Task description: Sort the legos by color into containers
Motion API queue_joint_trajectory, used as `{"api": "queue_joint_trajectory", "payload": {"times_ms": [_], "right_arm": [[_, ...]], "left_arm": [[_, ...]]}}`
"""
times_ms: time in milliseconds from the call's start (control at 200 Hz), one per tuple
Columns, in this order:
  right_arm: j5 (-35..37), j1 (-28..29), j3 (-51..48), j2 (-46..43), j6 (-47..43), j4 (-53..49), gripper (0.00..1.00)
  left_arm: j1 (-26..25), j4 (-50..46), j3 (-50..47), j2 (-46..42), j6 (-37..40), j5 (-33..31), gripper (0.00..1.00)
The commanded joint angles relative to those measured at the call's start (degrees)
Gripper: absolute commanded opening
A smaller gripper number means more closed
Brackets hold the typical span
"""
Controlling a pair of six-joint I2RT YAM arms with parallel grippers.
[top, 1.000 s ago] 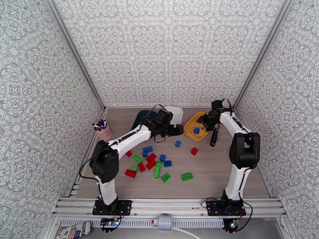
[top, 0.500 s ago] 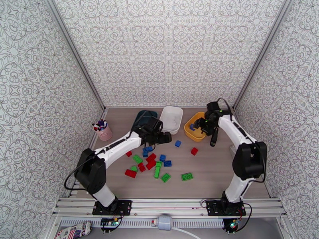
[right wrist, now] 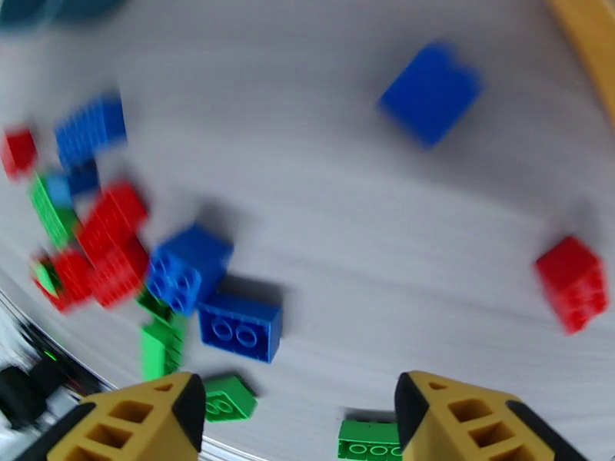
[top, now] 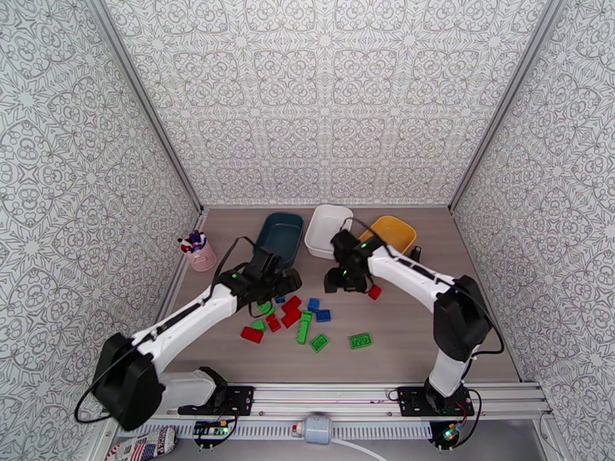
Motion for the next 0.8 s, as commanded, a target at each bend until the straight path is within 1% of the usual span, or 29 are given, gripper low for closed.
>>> {"api": "queue_joint_trajectory", "payload": {"times_ms": [0, 155, 300, 580, 795], "right_arm": [[3.8, 3.3, -3.3, 1.1, -3.5, 0.5, 0.71], [5.6, 8.0, -5.5, 3.3, -4.8, 1.7, 0.71], [7.8, 11.0, -4.7, 6.2, -4.8, 2.0, 0.71], [11.3, 10.9, -0.7, 11.5, -2.2, 1.3, 0.72], [10.8, 9.2, 2.0, 13.4, -1.3, 1.5, 0.72]], "left_arm": [[0.6, 1.6, -4.1, -4.0, -4.5, -1.6, 0.95], [0.6, 1.9, -8.2, -8.2, -7.0, -2.1, 0.95], [0.7, 1.0, -8.8, -9.6, -7.0, -2.6, 0.96], [0.9, 1.3, -8.0, -8.6, -6.5, -2.0, 0.96], [1.2, 1.6, -7.2, -7.4, -6.2, -1.5, 0.96]]}}
